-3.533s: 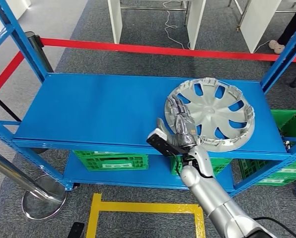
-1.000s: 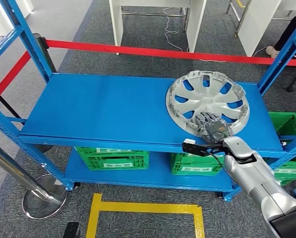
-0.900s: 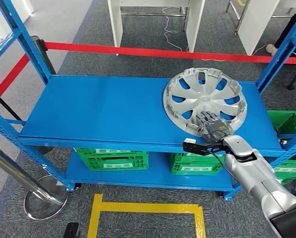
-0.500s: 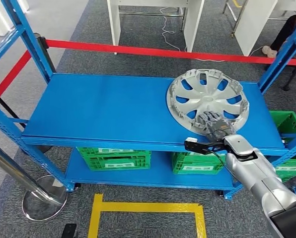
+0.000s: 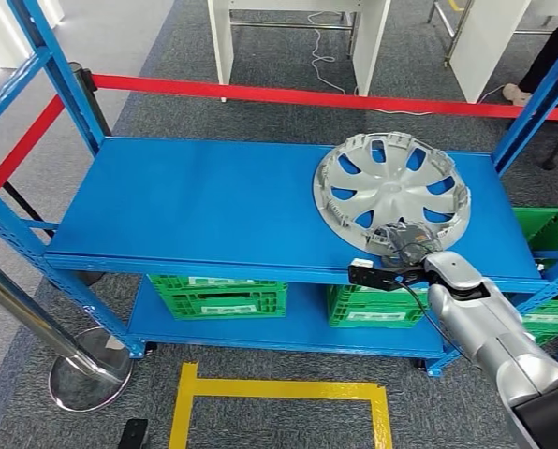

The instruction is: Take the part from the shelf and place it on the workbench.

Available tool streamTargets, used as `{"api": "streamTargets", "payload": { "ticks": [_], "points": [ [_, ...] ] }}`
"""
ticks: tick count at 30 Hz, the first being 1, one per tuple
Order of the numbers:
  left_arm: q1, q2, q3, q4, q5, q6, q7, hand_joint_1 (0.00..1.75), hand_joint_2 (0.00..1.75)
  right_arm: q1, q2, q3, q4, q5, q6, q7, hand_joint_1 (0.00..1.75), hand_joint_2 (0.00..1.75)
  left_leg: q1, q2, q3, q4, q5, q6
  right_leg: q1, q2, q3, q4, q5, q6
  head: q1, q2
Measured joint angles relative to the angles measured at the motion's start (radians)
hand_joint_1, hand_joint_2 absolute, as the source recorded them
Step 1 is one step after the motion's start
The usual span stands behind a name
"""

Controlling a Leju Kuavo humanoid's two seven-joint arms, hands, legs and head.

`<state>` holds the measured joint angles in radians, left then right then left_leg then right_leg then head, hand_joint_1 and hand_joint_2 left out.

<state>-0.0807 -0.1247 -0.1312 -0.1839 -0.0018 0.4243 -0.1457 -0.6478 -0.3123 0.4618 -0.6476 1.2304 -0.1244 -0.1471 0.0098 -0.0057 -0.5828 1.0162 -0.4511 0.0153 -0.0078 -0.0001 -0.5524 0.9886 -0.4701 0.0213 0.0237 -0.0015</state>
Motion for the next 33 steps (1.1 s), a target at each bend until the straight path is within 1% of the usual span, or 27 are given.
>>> {"api": "streamTargets", "payload": {
  "ticks": [1,2,3,5,6,7,8,10,11,12,13,15,16,17,18,20,21,22,23,24,25,26,27,28,31,32,33],
  "points": [
    [0.000,0.000,0.000,0.000,0.000,0.000,0.000,0.00,0.00,-0.003,0.000,0.002,0.000,0.000,0.002,-0.001,1.75,1.75,0.001,0.000,-0.001,0.006,-0.006,-0.006,-0.001,-0.001,0.003,-0.004,0.004,-0.005,-0.001,0.000],
    [-0.001,0.000,0.000,0.000,-0.001,0.000,0.000,0.00,0.00,-0.005,0.000,0.004,0.000,-0.001,0.004,-0.003,1.75,1.75,0.001,0.001,-0.009,0.027,-0.022,-0.011,-0.004,-0.004,0.005,-0.009,0.008,-0.010,-0.002,0.000],
    [-0.001,0.001,0.000,0.000,-0.001,0.001,0.000,0.00,0.00,-0.007,0.000,0.007,0.000,-0.001,0.005,-0.004,1.75,1.75,0.002,0.001,-0.026,0.068,-0.049,-0.015,-0.006,-0.006,0.007,-0.013,0.010,-0.014,-0.004,0.000],
    [0.001,0.002,0.000,0.000,-0.001,0.001,0.000,0.00,0.00,-0.008,0.000,0.012,0.001,-0.004,0.005,-0.007,1.75,1.75,0.003,0.002,-0.080,0.196,-0.114,-0.022,-0.007,-0.010,0.006,-0.013,0.011,-0.018,-0.005,0.000],
    [0.002,0.002,0.000,0.000,-0.001,0.001,0.000,0.00,0.00,-0.008,0.000,0.014,0.002,-0.007,0.005,-0.008,1.75,1.75,0.003,0.002,-0.101,0.248,-0.133,-0.025,-0.007,-0.011,0.006,-0.013,0.011,-0.018,-0.005,0.000],
    [0.004,0.002,0.000,0.000,-0.001,0.001,0.000,0.00,0.00,-0.008,0.000,0.016,0.003,-0.010,0.005,-0.010,1.75,1.75,0.004,0.002,-0.109,0.270,-0.133,-0.026,-0.007,-0.011,0.006,-0.012,0.011,-0.018,-0.005,0.000],
    [0.005,0.003,0.000,0.000,-0.001,0.001,0.000,0.00,0.00,-0.008,0.000,0.018,0.004,-0.012,0.005,-0.010,1.75,1.75,0.005,0.002,-0.099,0.253,-0.114,-0.027,-0.007,-0.011,0.007,-0.012,0.010,-0.018,-0.005,0.000],
    [0.005,0.004,0.000,0.000,-0.001,0.002,0.000,0.00,0.00,-0.009,0.000,0.021,0.006,-0.016,0.005,-0.011,1.75,1.75,0.009,0.003,-0.037,0.130,-0.052,-0.028,-0.008,-0.011,0.007,-0.008,0.009,-0.014,-0.005,0.000],
    [0.004,0.004,0.000,0.000,-0.002,0.003,0.000,0.00,0.00,-0.009,0.000,0.022,0.007,-0.017,0.004,-0.011,1.75,1.75,0.010,0.002,-0.006,0.067,-0.031,-0.025,-0.006,-0.010,0.006,-0.004,0.007,-0.009,-0.005,0.000],
    [0.003,0.004,0.000,0.000,-0.002,0.003,0.000,0.00,0.00,-0.010,0.000,0.023,0.008,-0.018,0.003,-0.011,1.75,1.75,0.010,0.002,0.014,0.023,-0.020,-0.022,-0.004,-0.008,0.004,-0.002,0.006,-0.003,-0.005,0.000],
    [0.003,0.004,0.000,0.000,-0.002,0.004,0.000,0.00,0.00,-0.010,0.000,0.023,0.009,-0.019,0.003,-0.010,1.75,1.75,0.009,0.002,0.023,0.003,-0.020,-0.017,-0.003,-0.006,0.002,-0.001,0.006,0.003,-0.005,0.000],
    [0.003,0.004,0.000,0.000,-0.002,0.005,0.000,0.00,0.00,-0.010,0.000,0.024,0.010,-0.021,-0.003,-0.009,1.75,1.75,0.007,0.002,0.022,-0.002,-0.018,-0.004,-0.003,-0.003,0.000,-0.005,0.010,0.015,-0.004,0.000],
    [0.002,0.004,0.000,0.000,-0.003,0.006,0.000,0.00,0.00,-0.007,0.000,0.024,0.011,-0.023,-0.011,-0.009,1.75,1.75,0.007,0.003,0.023,-0.004,-0.016,0.003,-0.004,-0.003,-0.003,-0.003,0.006,0.020,-0.004,0.000],
    [0.001,0.004,0.000,0.000,-0.004,0.006,0.000,0.00,0.00,-0.003,-0.001,0.025,0.012,-0.027,-0.024,-0.008,1.75,1.75,0.008,0.004,0.022,-0.007,-0.012,0.010,-0.005,-0.002,-0.014,0.016,-0.009,0.025,-0.001,0.000],
    [0.001,0.004,0.000,0.000,-0.006,0.006,-0.001,0.00,0.00,0.002,-0.001,0.026,0.012,-0.029,-0.039,-0.007,1.75,1.75,0.010,0.005,0.021,-0.009,-0.009,0.016,-0.005,-0.002,-0.036,0.057,-0.034,0.028,0.001,0.000],
    [0.001,0.003,0.000,0.000,-0.008,0.007,-0.001,0.00,0.00,0.014,-0.001,0.029,0.012,-0.033,-0.064,-0.006,1.75,1.75,0.008,0.005,0.015,-0.009,-0.007,0.022,-0.006,-0.002,-0.102,0.193,-0.101,0.032,0.006,0.000],
    [0.002,0.003,0.000,0.000,-0.008,0.007,-0.002,0.00,0.00,0.017,-0.001,0.031,0.012,-0.033,-0.071,-0.006,1.75,1.75,0.007,0.005,0.014,-0.009,-0.006,0.023,-0.006,-0.002,-0.132,0.256,-0.122,0.032,0.006,0.000],
    [0.003,0.003,0.000,0.000,-0.008,0.007,-0.002,0.00,0.00,0.020,-0.001,0.032,0.012,-0.033,-0.074,-0.006,1.75,1.75,0.007,0.005,0.014,-0.009,-0.006,0.023,-0.005,-0.002,-0.147,0.288,-0.125,0.032,0.006,0.000],
    [0.004,0.003,0.000,0.000,-0.008,0.007,-0.002,0.00,0.00,0.020,-0.001,0.033,0.012,-0.033,-0.076,-0.006,1.75,1.75,0.006,0.005,0.015,-0.009,-0.006,0.023,-0.005,-0.002,-0.143,0.281,-0.109,0.031,0.006,0.000],
    [0.004,0.003,0.000,0.000,-0.008,0.007,-0.001,0.00,0.00,0.020,-0.001,0.033,0.012,-0.033,-0.076,-0.006,1.75,1.75,0.006,0.004,0.016,-0.009,-0.007,0.023,-0.005,-0.002,-0.120,0.233,-0.077,0.028,0.007,0.000],
    [0.004,0.003,0.000,0.000,-0.009,0.007,-0.001,0.00,0.00,0.019,-0.001,0.033,0.011,-0.033,-0.077,-0.006,1.75,1.75,0.006,0.003,0.018,-0.009,-0.007,0.022,-0.005,-0.002,-0.083,0.160,-0.041,0.023,0.007,0.000],
    [0.003,0.002,0.000,0.000,-0.009,0.007,-0.001,0.00,0.00,0.018,-0.001,0.033,0.011,-0.034,-0.077,-0.006,1.75,1.75,0.004,0.003,0.019,-0.008,-0.008,0.019,-0.004,-0.002,-0.046,0.087,-0.017,0.019,0.007,0.000],
    [0.003,0.002,0.000,0.000,-0.009,0.007,-0.001,0.00,0.00,0.016,-0.001,0.033,0.009,-0.034,-0.079,-0.007,1.75,1.75,0.003,0.002,0.019,-0.007,-0.009,0.015,-0.002,-0.001,-0.018,0.034,-0.003,0.014,0.006,0.000],
    [0.002,0.002,0.000,0.000,-0.009,0.007,-0.001,0.00,0.00,0.016,0.000,0.034,0.007,-0.034,-0.083,-0.007,1.75,1.75,0.003,0.002,0.019,-0.007,-0.009,0.009,0.000,-0.001,-0.003,0.004,0.000,0.011,0.006,0.000],
    [0.002,0.001,0.000,0.000,-0.011,0.008,-0.002,0.00,0.00,0.020,0.001,0.038,-0.001,-0.035,-0.114,-0.005,1.75,1.75,0.007,0.000,0.020,-0.008,-0.009,-0.010,0.003,-0.002,0.006,-0.008,0.003,-0.004,0.005,0.000],
    [0.002,0.001,0.000,0.000,-0.011,0.009,-0.002,0.00,0.00,0.026,0.002,0.039,-0.007,-0.035,-0.137,-0.002,1.75,1.75,0.008,0.000,0.015,0.005,-0.020,-0.016,0.002,-0.004,0.009,-0.012,0.007,-0.010,0.004,0.000],
    [0.002,0.002,0.000,0.000,-0.011,0.010,-0.003,0.00,0.00,0.036,0.004,0.039,-0.015,-0.035,-0.166,0.002,1.75,1.75,0.008,0.001,0.002,0.036,-0.042,-0.021,-0.001,-0.006,0.012,-0.016,0.011,-0.016,0.003,0.000]
  ]
}}
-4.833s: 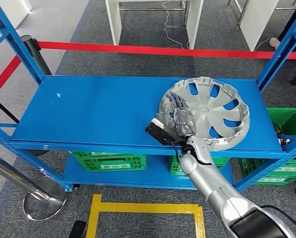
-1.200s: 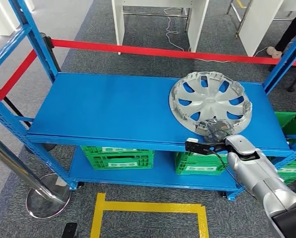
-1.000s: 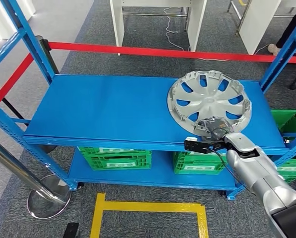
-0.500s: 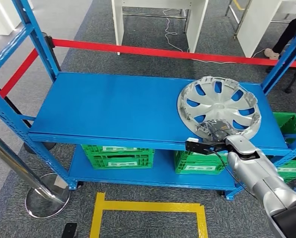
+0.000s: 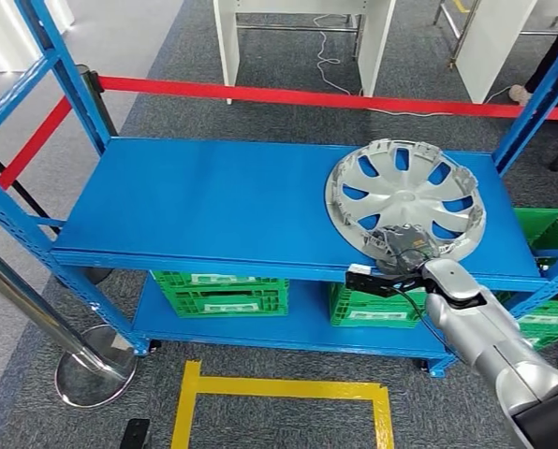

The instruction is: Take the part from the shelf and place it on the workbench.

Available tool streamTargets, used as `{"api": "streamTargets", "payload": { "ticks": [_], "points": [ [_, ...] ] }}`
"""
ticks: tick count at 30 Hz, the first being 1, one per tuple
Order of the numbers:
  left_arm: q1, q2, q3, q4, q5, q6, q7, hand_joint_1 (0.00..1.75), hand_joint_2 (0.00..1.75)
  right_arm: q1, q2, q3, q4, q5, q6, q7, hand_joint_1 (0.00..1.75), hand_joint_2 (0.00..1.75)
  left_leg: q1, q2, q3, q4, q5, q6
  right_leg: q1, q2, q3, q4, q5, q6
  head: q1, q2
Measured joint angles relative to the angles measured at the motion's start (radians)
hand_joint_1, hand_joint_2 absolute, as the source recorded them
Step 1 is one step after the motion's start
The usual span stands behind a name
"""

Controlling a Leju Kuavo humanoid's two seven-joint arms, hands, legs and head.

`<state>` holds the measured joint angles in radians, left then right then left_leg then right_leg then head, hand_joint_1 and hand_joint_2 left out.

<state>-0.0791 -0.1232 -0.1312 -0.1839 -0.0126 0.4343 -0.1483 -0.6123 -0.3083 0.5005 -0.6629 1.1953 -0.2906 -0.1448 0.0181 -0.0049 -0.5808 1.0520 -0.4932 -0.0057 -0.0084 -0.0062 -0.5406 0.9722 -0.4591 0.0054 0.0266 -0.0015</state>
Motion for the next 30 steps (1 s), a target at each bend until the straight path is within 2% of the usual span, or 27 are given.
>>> {"api": "streamTargets", "payload": {
  "ticks": [3,4,5,6,8,9,10,12,14,15,16,18,19,20,21,23,24,25,26,28,30],
  "points": [
    [0.003,0.001,0.000,0.000,0.000,0.002,-0.002,0.00,0.00,0.054,0.007,-0.006,-0.043,0.005,-0.110,0.013,1.75,1.75,0.001,0.001,-0.081,0.182,-0.094,-0.010,-0.001,-0.005,-0.003,-0.002,0.003,-0.007,-0.002,0.000],
    [0.006,0.001,0.000,0.000,-0.001,0.003,-0.003,0.00,0.00,0.079,0.009,-0.013,-0.067,0.010,-0.146,0.016,1.75,1.75,0.001,0.001,-0.098,0.223,-0.105,-0.012,-0.001,-0.005,-0.004,-0.001,0.002,-0.007,-0.002,0.000],
    [0.008,0.001,0.000,0.000,-0.002,0.005,-0.005,0.00,0.00,0.105,0.011,-0.022,-0.094,0.015,-0.178,0.018,1.75,1.75,0.001,0.001,-0.099,0.229,-0.096,-0.012,-0.001,-0.005,-0.004,-0.001,0.002,-0.007,-0.002,0.000],
    [0.009,0.001,0.001,0.000,-0.004,0.006,-0.009,0.00,0.00,0.132,0.011,-0.031,-0.126,0.021,-0.202,0.018,1.75,1.75,0.001,0.001,-0.083,0.194,-0.068,-0.011,-0.001,-0.005,-0.004,0.000,0.001,-0.006,-0.002,0.000],
    [0.009,0.002,0.001,0.000,-0.007,0.010,-0.025,0.00,0.00,0.194,0.012,-0.050,-0.198,0.033,-0.236,0.017,1.75,1.75,0.000,0.001,-0.022,0.062,-0.002,-0.003,0.000,-0.004,-0.005,0.005,-0.002,-0.001,-0.002,0.000],
    [0.009,0.003,0.002,0.000,-0.007,0.011,-0.036,0.00,0.00,0.229,0.011,-0.061,-0.242,0.040,-0.252,0.016,1.75,1.75,-0.002,0.001,0.001,0.006,0.017,0.001,0.002,-0.004,-0.009,0.009,-0.004,0.003,-0.002,0.000],
    [0.009,0.003,0.002,0.000,-0.008,0.013,-0.047,0.00,0.00,0.264,0.011,-0.075,-0.287,0.048,-0.268,0.016,1.75,1.75,-0.004,0.000,0.012,-0.028,0.025,0.006,0.003,-0.004,-0.014,0.012,-0.005,0.009,-0.001,0.000],
    [0.011,0.004,0.004,0.000,-0.010,0.016,-0.067,0.00,0.00,0.330,0.009,-0.102,-0.381,0.067,-0.295,0.015,1.75,1.75,-0.009,-0.001,0.010,-0.042,0.024,0.016,0.002,-0.006,-0.023,0.015,-0.005,0.019,-0.001,0.000],
    [0.012,0.004,0.005,0.000,-0.017,0.022,-0.079,0.00,0.87,0.389,0.004,-0.128,-0.472,0.089,-0.310,0.010,1.75,1.75,-0.007,-0.003,0.009,-0.047,0.029,0.029,-0.003,-0.005,-0.035,0.026,-0.018,0.030,-0.001,0.000],
    [0.012,0.004,0.005,0.000,-0.021,0.025,-0.082,0.00,1.31,0.414,0.000,-0.142,-0.514,0.099,-0.315,0.008,1.75,1.75,-0.006,-0.003,0.010,-0.051,0.031,0.035,-0.004,-0.003,-0.049,0.054,-0.037,0.034,0.002,0.000],
    [0.011,0.004,0.005,0.000,-0.024,0.027,-0.086,0.00,1.75,0.437,-0.004,-0.154,-0.553,0.108,-0.320,0.005,1.75,1.75,-0.004,-0.003,0.010,-0.053,0.032,0.039,-0.005,-0.001,-0.075,0.105,-0.066,0.038,0.003,0.000],
    [0.010,0.003,0.005,0.000,-0.027,0.029,-0.091,0.00,1.75,0.477,-0.010,-0.174,-0.619,0.126,-0.330,0.003,1.75,1.75,-0.005,-0.003,0.010,-0.053,0.030,0.044,-0.005,0.003,-0.143,0.246,-0.125,0.041,0.005,0.000],
    [0.010,0.003,0.005,0.000,-0.028,0.030,-0.094,0.00,1.75,0.496,-0.013,-0.182,-0.649,0.135,-0.333,0.003,1.75,1.75,-0.006,-0.003,0.011,-0.052,0.029,0.045,-0.005,0.003,-0.171,0.298,-0.138,0.043,0.005,0.000],
    [0.010,0.003,0.005,0.000,-0.028,0.031,-0.098,0.00,1.75,0.514,-0.017,-0.189,-0.676,0.143,-0.336,0.003,1.75,1.75,-0.005,-0.004,0.012,-0.052,0.027,0.045,-0.006,0.003,-0.182,0.314,-0.130,0.044,0.006,0.000],
    [0.010,0.002,0.005,0.000,-0.028,0.031,-0.102,0.00,1.75,0.531,-0.021,-0.196,-0.704,0.150,-0.337,0.004,1.75,1.75,-0.005,-0.004,0.014,-0.051,0.024,0.044,-0.008,0.003,-0.174,0.288,-0.103,0.045,0.006,0.000],
    [0.009,0.001,0.005,0.000,-0.029,0.033,-0.112,0.00,1.75,0.557,-0.031,-0.211,-0.756,0.161,-0.339,0.005,1.75,1.75,-0.004,-0.007,0.018,-0.046,0.016,0.037,-0.013,0.003,-0.116,0.157,-0.031,0.049,0.006,0.000],
    [0.009,0.001,0.005,0.000,-0.030,0.034,-0.116,0.00,1.75,0.568,-0.036,-0.217,-0.780,0.166,-0.340,0.005,1.75,1.75,-0.006,-0.008,0.017,-0.040,0.012,0.031,-0.015,0.004,-0.086,0.095,-0.011,0.048,0.006,0.000],
    [0.008,0.001,0.005,0.000,-0.031,0.035,-0.121,0.00,1.75,0.578,-0.041,-0.223,-0.802,0.171,-0.341,0.004,1.75,1.75,-0.008,-0.009,0.015,-0.036,0.009,0.025,-0.015,0.006,-0.068,0.059,-0.003,0.046,0.007,0.000],
    [0.008,0.002,0.005,0.000,-0.033,0.036,-0.123,0.00,1.75,0.589,-0.046,-0.227,-0.824,0.175,-0.341,0.003,1.75,1.75,-0.011,-0.009,0.012,-0.033,0.008,0.021,-0.014,0.007,-0.061,0.048,-0.008,0.042,0.007,0.000],
    [0.008,0.003,0.006,0.000,-0.036,0.040,-0.125,0.00,1.75,0.608,-0.057,-0.233,-0.865,0.180,-0.341,0.000,1.75,1.75,-0.011,-0.009,0.010,-0.031,0.005,0.014,-0.013,0.009,-0.061,0.050,-0.010,0.029,0.007,0.000],
    [0.006,0.003,0.007,0.000,-0.036,0.045,-0.125,0.00,1.75,0.619,-0.066,-0.239,-0.898,0.181,-0.340,-0.001,1.75,1.75,-0.010,-0.006,0.001,-0.003,-0.017,0.005,-0.015,0.008,-0.059,0.049,-0.011,0.014,0.005,0.000]
  ]
}}
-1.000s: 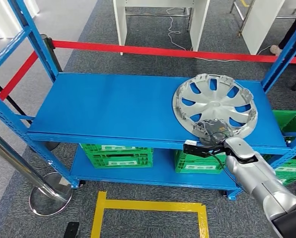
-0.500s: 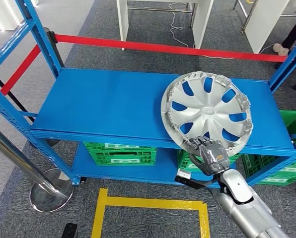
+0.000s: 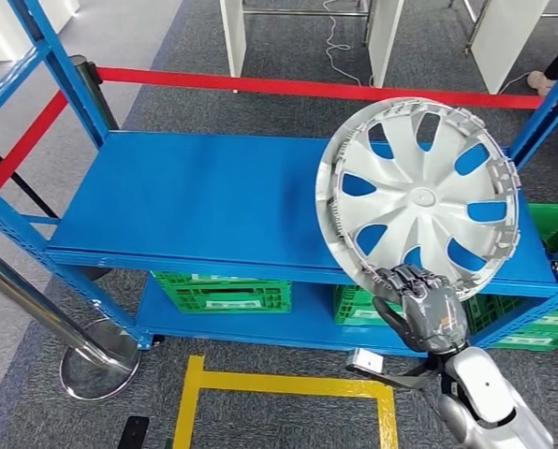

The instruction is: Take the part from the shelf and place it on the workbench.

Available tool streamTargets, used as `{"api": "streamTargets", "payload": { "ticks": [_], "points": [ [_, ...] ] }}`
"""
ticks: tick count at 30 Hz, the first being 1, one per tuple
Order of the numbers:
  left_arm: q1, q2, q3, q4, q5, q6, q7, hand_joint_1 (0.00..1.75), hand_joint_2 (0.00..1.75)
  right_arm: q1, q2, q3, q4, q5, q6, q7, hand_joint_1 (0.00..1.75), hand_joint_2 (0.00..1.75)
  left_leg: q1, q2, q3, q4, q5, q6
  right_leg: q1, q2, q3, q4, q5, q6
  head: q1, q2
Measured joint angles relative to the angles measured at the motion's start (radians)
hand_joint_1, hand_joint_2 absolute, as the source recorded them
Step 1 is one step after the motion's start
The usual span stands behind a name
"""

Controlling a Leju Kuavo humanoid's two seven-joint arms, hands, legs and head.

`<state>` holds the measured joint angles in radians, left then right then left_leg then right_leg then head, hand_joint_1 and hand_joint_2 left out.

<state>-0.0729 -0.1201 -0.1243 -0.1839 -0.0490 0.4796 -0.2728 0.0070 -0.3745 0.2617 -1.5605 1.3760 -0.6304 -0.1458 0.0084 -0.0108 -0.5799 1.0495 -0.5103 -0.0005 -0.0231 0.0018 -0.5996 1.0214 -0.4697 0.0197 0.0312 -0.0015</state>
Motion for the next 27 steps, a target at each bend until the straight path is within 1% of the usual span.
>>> {"api": "streamTargets", "payload": {
  "ticks": [1,3,4,5,6,7,8,9,10,11,13,14,15,16,17,18,19,20,21,22,23,24,25,26,27],
  "points": [
    [-0.001,0.000,0.001,0.000,0.000,0.002,0.000,0.00,1.75,0.002,-0.004,-0.002,-0.014,0.000,0.001,-0.001,1.75,1.75,0.000,0.002,-0.019,0.044,-0.025,-0.004,0.000,-0.001,0.001,-0.001,0.000,-0.007,-0.001,0.000],
    [-0.003,0.000,0.006,0.000,0.003,0.002,0.000,0.00,1.75,0.007,-0.008,-0.004,-0.035,0.001,0.001,-0.002,1.75,1.75,0.001,0.004,-0.081,0.179,-0.087,-0.007,0.003,-0.001,0.003,-0.001,-0.002,-0.014,-0.003,0.000],
    [-0.002,0.000,0.009,0.000,0.004,0.002,0.000,0.00,1.75,0.009,-0.009,-0.005,-0.042,0.002,0.001,-0.003,1.75,1.75,0.000,0.004,-0.110,0.238,-0.106,-0.006,0.007,-0.001,0.003,-0.001,-0.003,-0.016,-0.003,0.000],
    [-0.002,0.000,0.011,0.000,0.005,0.002,0.000,0.00,1.75,0.012,-0.009,-0.005,-0.048,0.002,0.001,-0.004,1.75,1.75,-0.001,0.004,-0.124,0.265,-0.106,-0.003,0.010,-0.001,0.005,-0.001,-0.004,-0.017,-0.003,0.000],
    [-0.002,0.000,0.013,0.000,0.006,0.002,0.000,0.00,1.75,0.015,-0.010,-0.005,-0.052,0.002,0.001,-0.004,1.75,1.75,-0.002,0.004,-0.121,0.253,-0.087,0.003,0.014,-0.001,0.007,-0.001,-0.004,-0.018,-0.003,0.000],
    [-0.002,0.000,0.014,0.000,0.007,0.002,0.000,0.00,1.75,0.016,-0.011,-0.005,-0.056,0.001,0.001,-0.005,1.75,1.75,-0.005,0.004,-0.098,0.202,-0.051,0.012,0.018,0.000,0.009,-0.001,-0.005,-0.019,-0.003,0.000],
    [-0.003,0.000,0.014,0.000,0.007,0.002,0.000,0.00,1.75,0.017,-0.012,-0.005,-0.060,0.001,0.001,-0.005,1.75,1.75,-0.011,0.004,-0.066,0.130,-0.014,0.024,0.020,0.000,0.011,-0.001,-0.005,-0.020,-0.003,0.000],
    [-0.003,0.001,0.015,0.000,0.007,0.002,0.000,0.00,1.75,0.017,-0.013,-0.005,-0.063,0.001,0.001,-0.005,1.75,1.75,-0.015,0.004,-0.036,0.063,0.013,0.037,0.025,0.001,0.011,0.000,-0.006,-0.020,-0.002,0.000],
    [-0.004,0.002,0.016,0.000,0.007,0.003,0.000,0.00,1.75,0.018,-0.015,-0.005,-0.065,0.001,0.002,-0.005,1.75,1.75,-0.020,0.005,-0.014,0.013,0.029,0.046,0.025,0.000,0.010,0.001,-0.006,-0.019,-0.002,0.000],
    [-0.005,0.002,0.016,0.000,0.007,0.003,0.001,0.00,1.75,0.018,-0.016,-0.005,-0.068,0.002,0.002,-0.005,1.75,1.75,-0.024,0.005,-0.004,-0.012,0.032,0.052,0.024,0.000,0.008,0.001,-0.005,-0.016,-0.001,0.000],
    [-0.004,0.002,0.017,0.000,0.002,0.006,0.009,0.00,1.75,0.019,-0.018,-0.005,-0.071,0.001,0.002,-0.008,1.75,1.75,-0.026,0.005,-0.002,-0.023,0.033,0.052,0.022,-0.001,0.005,-0.001,-0.003,-0.008,-0.002,0.000],
    [-0.004,0.002,0.017,0.000,-0.001,0.010,0.016,0.00,1.75,0.020,-0.019,-0.004,-0.074,-0.003,0.002,-0.011,1.75,1.75,-0.024,0.005,0.001,-0.031,0.037,0.052,0.022,-0.001,0.003,0.002,-0.006,-0.003,-0.001,0.000],
    [-0.005,0.002,0.017,0.000,-0.003,0.014,0.024,0.00,1.75,0.020,-0.021,-0.004,-0.077,-0.008,0.002,-0.014,1.75,1.75,-0.020,0.005,0.004,-0.039,0.042,0.053,0.022,-0.001,-0.005,0.016,-0.018,0.001,0.000,0.000],
    [-0.006,0.002,0.017,0.000,-0.004,0.016,0.031,0.00,1.75,0.019,-0.023,-0.003,-0.080,-0.017,0.002,-0.018,1.75,1.75,-0.016,0.006,0.006,-0.047,0.048,0.053,0.022,-0.001,-0.021,0.049,-0.040,0.006,0.002,0.000],
    [-0.007,0.001,0.017,0.000,-0.003,0.015,0.038,0.00,1.75,0.019,-0.025,-0.002,-0.082,-0.030,0.003,-0.023,1.75,1.75,-0.013,0.007,0.008,-0.051,0.052,0.054,0.019,-0.001,-0.046,0.102,-0.072,0.011,0.004,0.000],
    [-0.007,-0.001,0.018,0.000,-0.003,0.009,0.043,0.00,1.75,0.019,-0.027,0.000,-0.084,-0.044,0.003,-0.029,1.75,1.75,-0.012,0.007,0.007,-0.051,0.054,0.054,0.016,-0.001,-0.075,0.168,-0.105,0.017,0.006,0.000],
    [-0.007,-0.002,0.018,0.000,-0.002,0.002,0.047,0.00,1.75,0.021,-0.027,0.003,-0.085,-0.058,0.003,-0.035,1.75,1.75,-0.011,0.008,0.006,-0.050,0.056,0.054,0.013,-0.001,-0.101,0.227,-0.130,0.022,0.006,0.000],
    [-0.006,-0.003,0.018,0.000,-0.003,-0.005,0.049,0.00,1.75,0.023,-0.027,0.006,-0.086,-0.071,0.003,-0.041,1.75,1.75,-0.010,0.008,0.005,-0.049,0.056,0.054,0.009,-0.001,-0.114,0.261,-0.138,0.027,0.006,0.000],
    [-0.006,-0.003,0.018,0.000,-0.004,-0.011,0.050,0.00,1.75,0.026,-0.027,0.010,-0.088,-0.083,0.003,-0.046,1.75,1.75,-0.009,0.008,0.004,-0.048,0.056,0.053,0.006,-0.002,-0.109,0.258,-0.127,0.032,0.006,0.000],
    [-0.006,-0.004,0.018,0.000,-0.006,-0.015,0.050,0.00,1.75,0.030,-0.027,0.013,-0.091,-0.091,0.002,-0.049,1.75,1.75,-0.006,0.007,0.004,-0.045,0.055,0.052,0.002,-0.002,-0.085,0.217,-0.099,0.036,0.006,0.000],
    [-0.007,-0.004,0.018,0.000,-0.008,-0.017,0.050,0.00,1.75,0.034,-0.027,0.015,-0.095,-0.098,0.002,-0.052,1.75,1.75,-0.004,0.007,0.003,-0.040,0.053,0.048,-0.002,-0.003,-0.047,0.148,-0.066,0.041,0.006,0.000],
    [-0.007,-0.004,0.018,0.000,-0.009,-0.019,0.050,0.00,1.75,0.037,-0.027,0.017,-0.099,-0.103,0.001,-0.054,1.75,1.75,-0.004,0.006,0.000,-0.033,0.050,0.042,-0.003,-0.002,-0.009,0.081,-0.044,0.044,0.007,0.000],
    [-0.007,-0.004,0.018,0.000,-0.010,-0.019,0.051,0.00,1.75,0.040,-0.026,0.019,-0.104,-0.105,0.000,-0.055,1.75,1.75,-0.004,0.004,-0.005,-0.026,0.049,0.035,-0.004,-0.001,0.018,0.033,-0.030,0.042,0.007,0.000],
    [-0.007,-0.004,0.018,0.000,-0.011,-0.019,0.051,0.00,1.75,0.044,-0.026,0.020,-0.108,-0.107,-0.001,-0.058,1.75,1.75,-0.006,0.004,-0.010,-0.020,0.049,0.028,-0.003,0.002,0.031,0.008,-0.026,0.038,0.008,0.000],
    [-0.007,-0.004,0.018,0.000,-0.012,-0.020,0.052,0.00,1.75,0.048,-0.026,0.022,-0.111,-0.107,-0.002,-0.061,1.75,1.75,-0.007,0.003,-0.014,-0.017,0.051,0.022,0.000,0.004,0.031,0.007,-0.028,0.031,0.008,0.000]
  ]
}}
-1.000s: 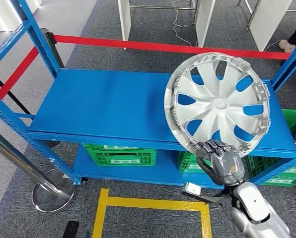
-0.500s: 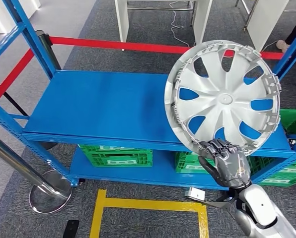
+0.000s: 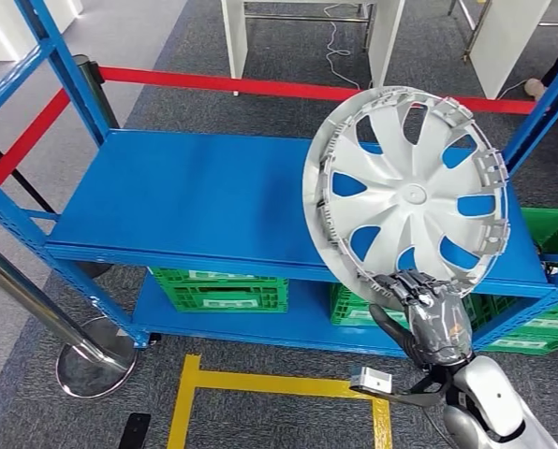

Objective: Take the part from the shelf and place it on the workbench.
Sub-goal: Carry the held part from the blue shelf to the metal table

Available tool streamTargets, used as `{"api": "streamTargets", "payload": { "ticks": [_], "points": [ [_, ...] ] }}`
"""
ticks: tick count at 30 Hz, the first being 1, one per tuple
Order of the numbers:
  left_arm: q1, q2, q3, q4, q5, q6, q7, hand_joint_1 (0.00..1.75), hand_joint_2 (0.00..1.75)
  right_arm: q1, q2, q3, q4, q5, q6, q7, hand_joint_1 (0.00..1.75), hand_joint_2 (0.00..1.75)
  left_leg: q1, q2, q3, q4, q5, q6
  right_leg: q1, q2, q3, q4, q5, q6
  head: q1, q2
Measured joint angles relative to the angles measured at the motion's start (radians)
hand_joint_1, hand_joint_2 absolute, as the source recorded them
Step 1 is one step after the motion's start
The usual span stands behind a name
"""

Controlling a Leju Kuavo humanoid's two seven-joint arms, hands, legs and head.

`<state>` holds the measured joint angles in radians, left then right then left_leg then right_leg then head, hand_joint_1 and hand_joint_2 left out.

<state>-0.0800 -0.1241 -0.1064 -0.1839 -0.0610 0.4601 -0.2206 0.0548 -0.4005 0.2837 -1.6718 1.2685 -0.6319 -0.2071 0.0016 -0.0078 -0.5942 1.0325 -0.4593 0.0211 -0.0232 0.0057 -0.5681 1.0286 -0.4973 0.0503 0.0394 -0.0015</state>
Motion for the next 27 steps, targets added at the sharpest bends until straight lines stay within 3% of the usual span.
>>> {"api": "streamTargets", "payload": {
  "ticks": [2,3,5,7,8,9,10,13,15,18,19,20,22,23,24,25,27],
  "points": [
    [0.000,0.000,0.000,0.000,-0.002,-0.001,0.001,0.00,1.75,0.010,0.000,0.002,-0.007,0.000,-0.003,-0.007,1.75,1.75,0.002,0.000,-0.006,0.004,-0.001,-0.010,0.000,0.000,-0.009,0.003,0.007,-0.015,0.000,0.000],
    [0.000,0.000,0.000,0.000,-0.002,-0.002,0.002,0.00,1.75,0.014,0.000,0.003,-0.011,0.000,-0.005,-0.010,1.75,1.75,0.003,0.001,-0.011,0.016,-0.015,-0.015,-0.001,-0.002,-0.013,0.003,0.012,-0.022,-0.001,0.000],
    [-0.001,0.000,0.000,0.000,-0.002,-0.007,0.002,0.00,1.75,0.020,0.000,0.004,-0.018,0.001,-0.010,-0.016,1.75,1.75,0.004,0.002,-0.037,0.091,-0.081,-0.023,-0.001,-0.006,-0.024,0.002,0.021,-0.038,-0.003,0.000],
    [-0.001,0.000,0.000,0.000,-0.002,-0.011,0.002,0.00,1.75,0.027,0.000,0.006,-0.024,0.001,-0.014,-0.021,1.75,1.75,0.004,0.003,-0.075,0.218,-0.160,-0.025,0.003,-0.008,-0.039,0.002,0.032,-0.047,-0.005,0.000],
    [-0.001,0.000,0.000,0.000,-0.002,-0.013,0.002,0.00,1.75,0.030,0.000,0.007,-0.026,0.000,-0.015,-0.023,1.75,1.75,0.004,0.003,-0.084,0.262,-0.181,-0.024,0.005,-0.009,-0.048,0.003,0.038,-0.049,-0.005,0.000],
    [-0.001,0.000,0.000,0.000,-0.003,-0.014,0.002,0.00,1.75,0.033,0.000,0.009,-0.026,-0.001,-0.016,-0.025,1.75,1.75,0.003,0.003,-0.076,0.272,-0.184,-0.021,0.008,-0.009,-0.056,0.003,0.045,-0.050,-0.004,0.000],
    [-0.001,0.000,0.000,0.000,-0.004,-0.014,0.002,0.00,1.75,0.035,0.000,0.010,-0.027,-0.002,-0.016,-0.026,1.75,1.75,0.002,0.003,-0.049,0.242,-0.169,-0.015,0.012,-0.009,-0.065,0.003,0.052,-0.050,-0.004,0.000],
    [-0.005,0.002,0.000,0.000,-0.010,-0.015,0.002,0.00,1.75,0.038,0.000,0.014,-0.031,-0.004,-0.016,-0.027,1.75,1.75,-0.009,0.005,0.082,0.035,-0.108,0.012,0.017,-0.009,-0.080,0.002,0.072,-0.046,-0.003,0.000],
    [-0.007,0.002,0.000,0.000,-0.013,-0.015,0.003,0.00,1.75,0.040,0.001,0.016,-0.035,-0.004,-0.016,-0.028,1.75,1.75,-0.019,0.007,0.114,-0.028,-0.096,0.019,0.014,-0.012,-0.084,0.001,0.085,-0.036,-0.003,0.000],
    [-0.005,0.001,0.000,0.000,-0.014,-0.017,0.005,0.00,1.75,0.046,0.002,0.018,-0.042,-0.003,-0.015,-0.034,1.75,1.75,-0.019,0.009,0.104,-0.042,-0.064,0.023,0.007,-0.013,-0.090,-0.003,0.092,-0.017,-0.004,0.000],
    [-0.005,0.001,0.000,0.000,-0.014,-0.017,0.006,0.00,1.75,0.048,0.002,0.017,-0.045,-0.003,-0.015,-0.036,1.75,1.75,-0.017,0.011,0.097,-0.049,-0.049,0.028,0.007,-0.011,-0.099,0.010,0.069,-0.012,-0.004,0.000],
    [-0.005,0.001,0.000,0.000,-0.014,-0.018,0.007,0.00,1.75,0.050,0.002,0.017,-0.046,-0.002,-0.015,-0.037,1.75,1.75,-0.014,0.012,0.086,-0.054,-0.035,0.032,0.007,-0.010,-0.112,0.043,0.028,-0.008,-0.003,0.000],
    [-0.006,0.000,0.000,0.000,-0.015,-0.020,0.008,0.00,1.75,0.051,0.002,0.018,-0.046,-0.002,-0.015,-0.039,1.75,1.75,-0.014,0.013,0.058,-0.053,-0.013,0.036,0.005,-0.008,-0.140,0.158,-0.070,0.002,-0.002,0.000],
    [-0.005,-0.001,0.000,0.000,-0.015,-0.021,0.008,0.00,1.75,0.051,0.002,0.018,-0.046,-0.002,-0.014,-0.040,1.75,1.75,-0.014,0.014,0.042,-0.052,-0.003,0.035,0.004,-0.008,-0.147,0.216,-0.097,0.006,-0.002,0.000],
    [-0.005,-0.002,0.000,0.000,-0.016,-0.022,0.009,0.00,1.75,0.052,0.002,0.018,-0.046,-0.002,-0.014,-0.041,1.75,1.75,-0.013,0.014,0.026,-0.049,0.007,0.034,0.003,-0.008,-0.143,0.253,-0.100,0.010,-0.002,0.000],
    [-0.005,-0.002,0.000,0.000,-0.017,-0.022,0.009,0.00,1.75,0.052,0.002,0.018,-0.046,-0.003,-0.014,-0.042,1.75,1.75,-0.012,0.015,0.011,-0.046,0.016,0.031,0.002,-0.008,-0.124,0.257,-0.083,0.014,-0.002,0.000],
    [-0.005,-0.002,0.000,0.000,-0.020,-0.024,0.010,0.00,1.75,0.051,0.002,0.019,-0.046,-0.004,-0.014,-0.043,1.75,1.75,-0.009,0.015,-0.017,-0.034,0.031,0.023,-0.002,-0.009,-0.035,0.162,-0.038,0.019,-0.002,0.000]
  ]
}}
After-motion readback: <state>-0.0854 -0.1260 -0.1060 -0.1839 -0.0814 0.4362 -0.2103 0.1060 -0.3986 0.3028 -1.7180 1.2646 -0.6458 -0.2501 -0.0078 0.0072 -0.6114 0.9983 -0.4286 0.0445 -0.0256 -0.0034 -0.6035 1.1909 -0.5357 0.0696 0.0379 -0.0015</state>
